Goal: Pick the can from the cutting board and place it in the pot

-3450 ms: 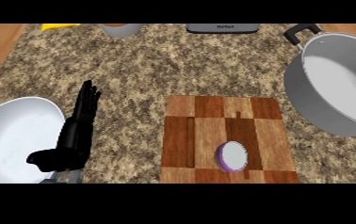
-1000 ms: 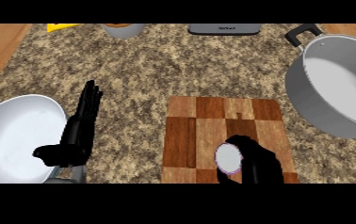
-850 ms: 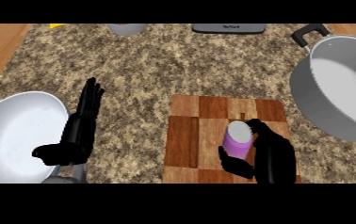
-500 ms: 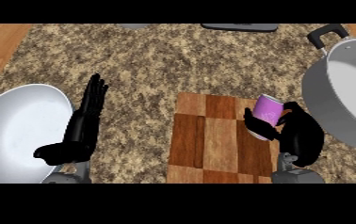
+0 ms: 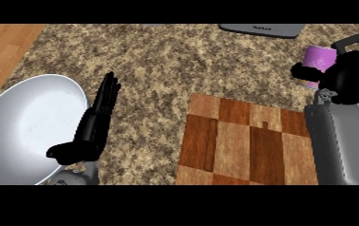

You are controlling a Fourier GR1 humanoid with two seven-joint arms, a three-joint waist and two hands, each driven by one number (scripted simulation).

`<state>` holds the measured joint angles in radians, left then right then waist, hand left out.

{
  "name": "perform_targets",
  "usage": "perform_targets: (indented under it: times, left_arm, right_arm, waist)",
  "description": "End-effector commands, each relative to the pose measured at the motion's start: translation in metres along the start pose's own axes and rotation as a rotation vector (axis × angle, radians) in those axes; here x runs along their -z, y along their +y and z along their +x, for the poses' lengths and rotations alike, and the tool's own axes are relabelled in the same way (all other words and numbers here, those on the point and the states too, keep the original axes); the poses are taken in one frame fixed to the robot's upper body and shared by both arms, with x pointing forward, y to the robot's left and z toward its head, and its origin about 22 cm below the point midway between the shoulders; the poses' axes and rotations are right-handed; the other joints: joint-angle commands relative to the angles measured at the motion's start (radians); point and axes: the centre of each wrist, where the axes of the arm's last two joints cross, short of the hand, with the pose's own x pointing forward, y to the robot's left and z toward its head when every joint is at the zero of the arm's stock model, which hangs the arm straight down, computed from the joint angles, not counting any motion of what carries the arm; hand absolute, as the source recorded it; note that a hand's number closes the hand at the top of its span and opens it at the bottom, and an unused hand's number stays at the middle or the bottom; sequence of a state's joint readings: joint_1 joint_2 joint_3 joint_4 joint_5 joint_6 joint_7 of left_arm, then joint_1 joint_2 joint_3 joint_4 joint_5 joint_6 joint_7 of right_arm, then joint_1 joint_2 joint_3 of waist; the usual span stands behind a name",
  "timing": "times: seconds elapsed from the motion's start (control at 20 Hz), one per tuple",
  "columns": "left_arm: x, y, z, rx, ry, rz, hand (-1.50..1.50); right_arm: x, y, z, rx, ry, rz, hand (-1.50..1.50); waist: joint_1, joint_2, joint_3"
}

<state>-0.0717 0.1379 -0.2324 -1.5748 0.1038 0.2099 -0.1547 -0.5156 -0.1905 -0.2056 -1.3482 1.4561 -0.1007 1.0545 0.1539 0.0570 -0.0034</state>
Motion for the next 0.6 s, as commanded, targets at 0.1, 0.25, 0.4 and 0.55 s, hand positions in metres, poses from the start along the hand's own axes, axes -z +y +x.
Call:
perform_targets:
  times: [0.1,0.25,0.4,0.55]
  left_arm:
    - [0.003,-0.007,0.002,-0.012,0.007,-0.041,0.00]
    - [0.003,-0.013,0.000,-0.004,0.009,-0.040,0.00]
    - [0.010,-0.013,0.004,0.002,-0.009,-0.030,0.00]
    - [0.006,-0.006,-0.002,0.006,0.021,-0.017,0.00]
  right_arm:
    - [0.049,-0.041,0.052,-0.099,0.207,-0.180,1.50]
    - [0.055,-0.045,0.071,-0.147,0.274,-0.224,1.50]
    - [0.069,-0.049,0.077,-0.154,0.313,-0.265,1.50]
    - [0.073,-0.046,0.083,-0.174,0.365,-0.284,1.50]
  waist:
    - [0.035,0.000,-0.001]
    - [0.026,-0.003,0.000]
    - [0.020,0.005,0.003]
    - [0.001,-0.003,0.003]
